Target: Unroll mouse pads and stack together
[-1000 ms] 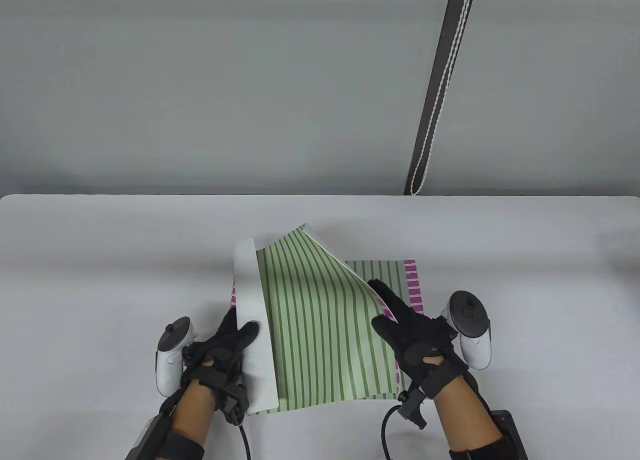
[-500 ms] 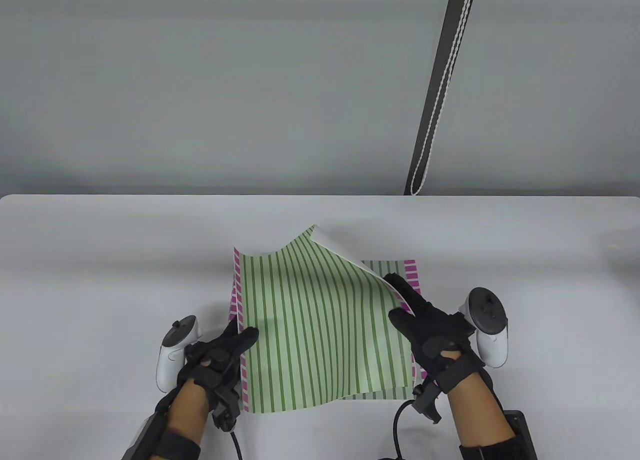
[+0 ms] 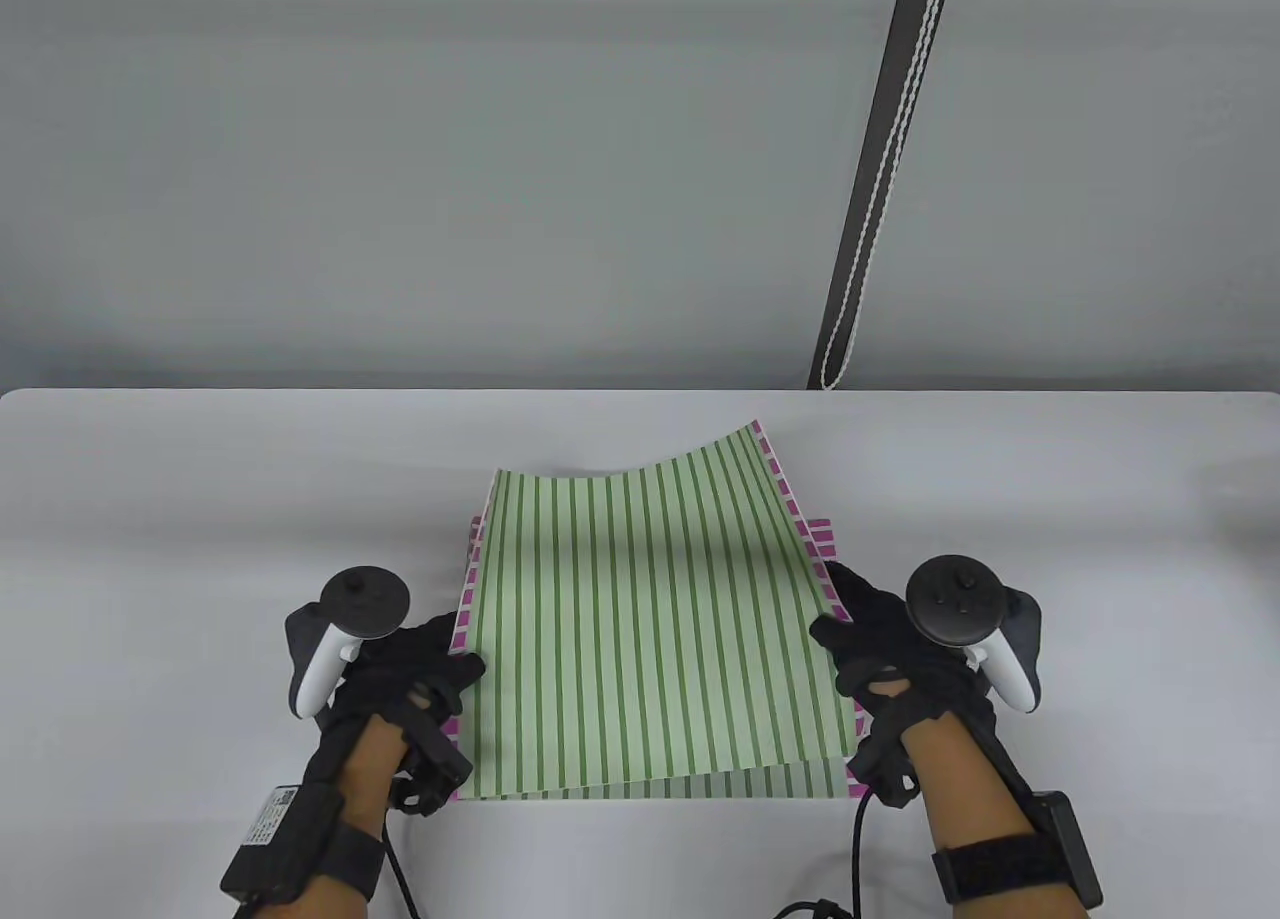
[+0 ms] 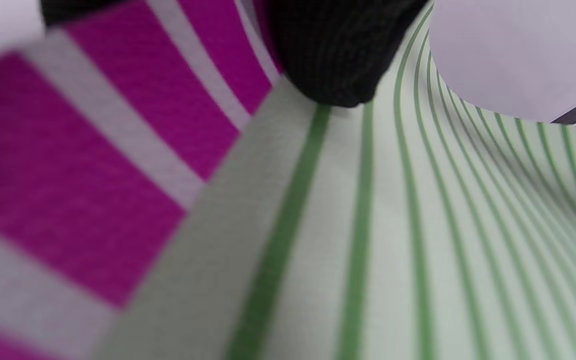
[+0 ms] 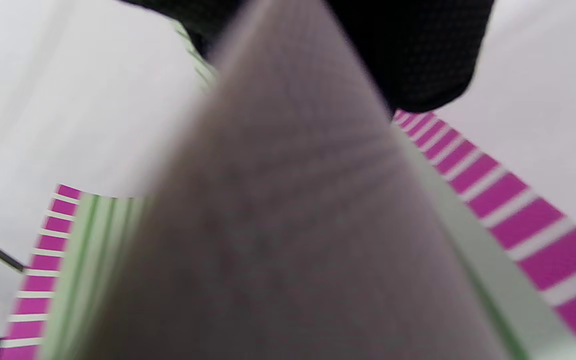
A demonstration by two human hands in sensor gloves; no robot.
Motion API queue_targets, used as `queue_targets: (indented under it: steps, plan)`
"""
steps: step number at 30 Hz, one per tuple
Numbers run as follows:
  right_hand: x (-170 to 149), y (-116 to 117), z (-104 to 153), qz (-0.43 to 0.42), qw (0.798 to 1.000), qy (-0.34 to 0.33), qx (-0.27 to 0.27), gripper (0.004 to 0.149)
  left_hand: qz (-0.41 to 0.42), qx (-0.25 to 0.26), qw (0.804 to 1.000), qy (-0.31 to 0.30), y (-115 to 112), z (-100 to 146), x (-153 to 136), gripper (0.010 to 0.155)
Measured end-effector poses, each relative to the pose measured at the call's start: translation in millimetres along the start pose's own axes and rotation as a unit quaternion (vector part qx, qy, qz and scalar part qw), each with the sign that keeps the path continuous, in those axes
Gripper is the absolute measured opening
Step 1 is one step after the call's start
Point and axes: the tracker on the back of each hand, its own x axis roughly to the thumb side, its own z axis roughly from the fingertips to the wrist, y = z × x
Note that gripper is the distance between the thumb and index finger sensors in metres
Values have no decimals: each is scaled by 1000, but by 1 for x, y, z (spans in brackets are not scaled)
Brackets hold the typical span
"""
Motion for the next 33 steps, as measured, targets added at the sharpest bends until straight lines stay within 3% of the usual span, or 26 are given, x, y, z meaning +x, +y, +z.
queue_targets:
  steps: [4,8,25,33]
  plan:
    - [-20,26,-6,11,999,32,0,54,-76,32,996,24,-16,-5,4,55]
    - [-30,45,-9,80,995,62,17,57,-129,47,990,32,-29,-8,8,56]
    - [-31,51,-8,132,988,79,36,59,-152,59,986,35,-34,-8,7,60]
    - [-39,49,-7,109,989,91,40,63,-161,58,984,41,-34,-8,6,66]
